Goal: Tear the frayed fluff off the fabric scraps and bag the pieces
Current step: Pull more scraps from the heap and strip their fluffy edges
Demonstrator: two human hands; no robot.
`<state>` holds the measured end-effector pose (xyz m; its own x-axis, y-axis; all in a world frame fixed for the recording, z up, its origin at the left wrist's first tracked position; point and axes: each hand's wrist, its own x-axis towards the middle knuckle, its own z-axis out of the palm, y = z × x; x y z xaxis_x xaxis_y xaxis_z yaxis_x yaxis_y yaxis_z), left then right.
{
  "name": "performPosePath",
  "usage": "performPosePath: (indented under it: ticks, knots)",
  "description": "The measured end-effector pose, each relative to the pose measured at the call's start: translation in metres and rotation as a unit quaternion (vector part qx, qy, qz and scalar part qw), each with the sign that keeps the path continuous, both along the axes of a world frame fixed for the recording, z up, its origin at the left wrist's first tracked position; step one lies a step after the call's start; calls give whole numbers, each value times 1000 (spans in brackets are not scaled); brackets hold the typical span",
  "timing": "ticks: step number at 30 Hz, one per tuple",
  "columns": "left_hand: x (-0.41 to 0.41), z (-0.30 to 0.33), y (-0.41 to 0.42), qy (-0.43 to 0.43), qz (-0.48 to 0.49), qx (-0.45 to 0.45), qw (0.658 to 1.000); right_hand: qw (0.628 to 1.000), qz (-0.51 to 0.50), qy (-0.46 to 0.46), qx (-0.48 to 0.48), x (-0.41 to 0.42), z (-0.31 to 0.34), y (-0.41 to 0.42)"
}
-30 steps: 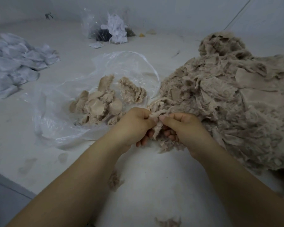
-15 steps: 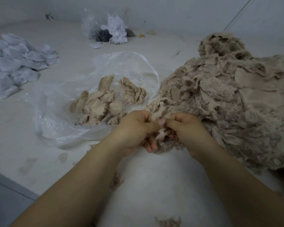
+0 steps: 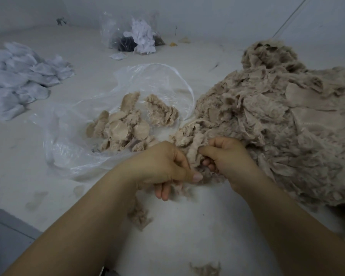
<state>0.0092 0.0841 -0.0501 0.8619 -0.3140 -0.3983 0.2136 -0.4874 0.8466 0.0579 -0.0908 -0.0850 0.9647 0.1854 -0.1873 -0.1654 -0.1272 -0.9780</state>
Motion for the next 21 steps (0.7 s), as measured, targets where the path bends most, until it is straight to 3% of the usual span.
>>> performPosePath:
  ticks: [4,8,13,18,21]
  knots:
    - [3,-2,-11,-70,90,66,991,1000,-4,4,8,1,1,0]
    - [4,-9,-16,-94,96,70,988,1000,1,9,17,1,2,-1]
    - [4,-13,-5,-55,97,26,993,999,-20,16,34,3,1,-3]
    - [-4,-5,8,50,-56,-29,997,999,-16,15,27,2,2,-2]
    - [-1,-3,3,5,12,-10,1000,1000,2,8,17,1,2,-2]
